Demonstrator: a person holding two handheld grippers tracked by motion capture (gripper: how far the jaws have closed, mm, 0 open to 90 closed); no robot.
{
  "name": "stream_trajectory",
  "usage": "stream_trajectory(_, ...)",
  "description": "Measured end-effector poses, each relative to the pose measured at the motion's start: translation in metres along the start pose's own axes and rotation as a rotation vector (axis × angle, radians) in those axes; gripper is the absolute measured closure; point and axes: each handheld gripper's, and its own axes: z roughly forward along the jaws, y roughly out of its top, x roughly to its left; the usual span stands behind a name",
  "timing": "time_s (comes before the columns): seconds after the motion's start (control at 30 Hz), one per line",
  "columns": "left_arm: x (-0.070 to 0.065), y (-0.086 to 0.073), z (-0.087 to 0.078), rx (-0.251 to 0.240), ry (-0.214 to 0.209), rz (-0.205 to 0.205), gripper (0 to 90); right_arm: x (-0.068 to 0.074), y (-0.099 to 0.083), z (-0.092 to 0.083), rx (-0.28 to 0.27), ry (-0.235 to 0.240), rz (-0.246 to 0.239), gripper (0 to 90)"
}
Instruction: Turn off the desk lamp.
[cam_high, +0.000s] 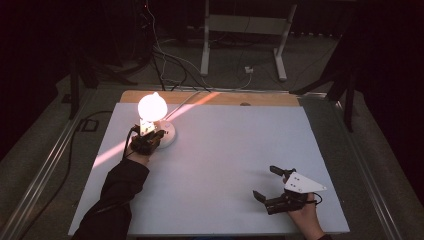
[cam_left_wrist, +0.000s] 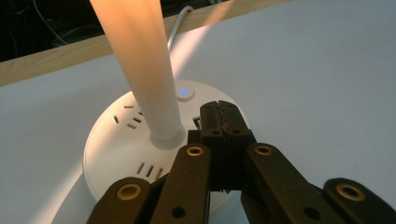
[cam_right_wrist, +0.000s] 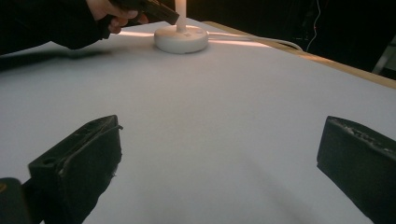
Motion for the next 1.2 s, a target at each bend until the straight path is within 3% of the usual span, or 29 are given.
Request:
stream_trajectory(0.83,-0.0007,-0.0094,0.0099,0.035,-0.014,0.003,90.0,-0.0003,-0.0001,-0.0001,0.001,-0.001,-0.001,0.0)
stream_trajectory(1.13,-0.0040,-0.0091,0.0107,0.042,0.005,0.031,90.0,0.0000,-0.0001,0.0002,0.002,-0.001,-0.003,0.0)
stream_trajectory(1.2,-0.0075,-0.0088,0.0111,0.044,0.026,0.060,90.0,-0.0001,-0.0002,0.0004,0.004,-0.001,-0.001,0.0)
